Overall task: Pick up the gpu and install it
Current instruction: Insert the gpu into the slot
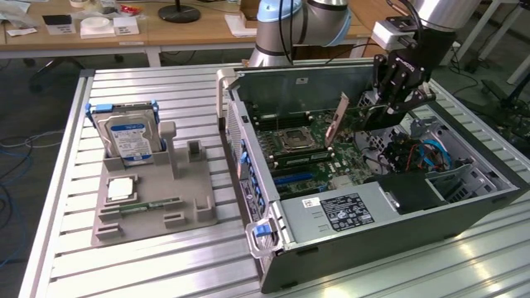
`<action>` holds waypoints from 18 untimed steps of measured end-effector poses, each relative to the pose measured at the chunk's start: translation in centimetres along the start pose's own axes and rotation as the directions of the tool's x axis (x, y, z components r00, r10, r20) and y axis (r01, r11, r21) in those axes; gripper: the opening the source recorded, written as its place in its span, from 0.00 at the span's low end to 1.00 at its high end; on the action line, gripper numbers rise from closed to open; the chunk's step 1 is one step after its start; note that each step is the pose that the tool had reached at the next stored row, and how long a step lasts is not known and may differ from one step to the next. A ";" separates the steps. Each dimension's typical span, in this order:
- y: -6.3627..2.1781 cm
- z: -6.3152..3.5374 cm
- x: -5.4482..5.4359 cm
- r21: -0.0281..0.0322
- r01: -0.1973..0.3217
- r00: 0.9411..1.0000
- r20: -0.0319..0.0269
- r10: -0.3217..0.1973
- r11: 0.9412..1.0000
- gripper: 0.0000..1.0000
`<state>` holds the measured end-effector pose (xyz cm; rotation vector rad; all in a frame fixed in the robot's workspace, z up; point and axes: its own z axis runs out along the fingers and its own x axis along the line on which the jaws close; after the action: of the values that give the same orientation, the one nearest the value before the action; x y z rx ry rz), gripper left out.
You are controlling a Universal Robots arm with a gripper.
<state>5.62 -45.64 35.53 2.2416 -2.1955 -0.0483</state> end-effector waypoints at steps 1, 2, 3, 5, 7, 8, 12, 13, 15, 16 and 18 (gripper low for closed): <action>0.00 0.00 0.0 0.000 0.000 1.000 0.000 0.000 1.000 0.27; 0.00 0.00 0.0 0.000 0.000 1.000 0.000 0.000 1.000 0.27; 0.00 0.00 0.0 0.000 0.000 1.000 0.000 0.000 1.000 0.27; 0.00 0.00 0.0 0.000 0.000 1.000 0.000 0.000 1.000 0.27; 0.03 0.05 0.0 0.000 0.000 1.000 0.000 0.000 1.000 0.27; 0.12 0.09 0.0 0.000 0.000 1.000 0.000 0.000 1.000 0.27; 1.01 0.28 0.0 0.000 0.000 1.000 0.000 0.000 1.000 0.27; 1.18 0.30 0.0 0.000 0.000 1.000 0.000 0.000 1.000 0.27; 1.38 0.32 0.0 0.000 0.000 1.000 0.000 0.000 1.000 0.27; 1.55 0.34 0.0 0.000 0.000 1.000 0.000 0.000 1.000 0.27; 1.96 0.39 0.0 0.000 0.000 1.000 0.000 0.000 1.000 0.27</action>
<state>3.65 -45.63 35.18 2.2416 -2.1957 -0.0484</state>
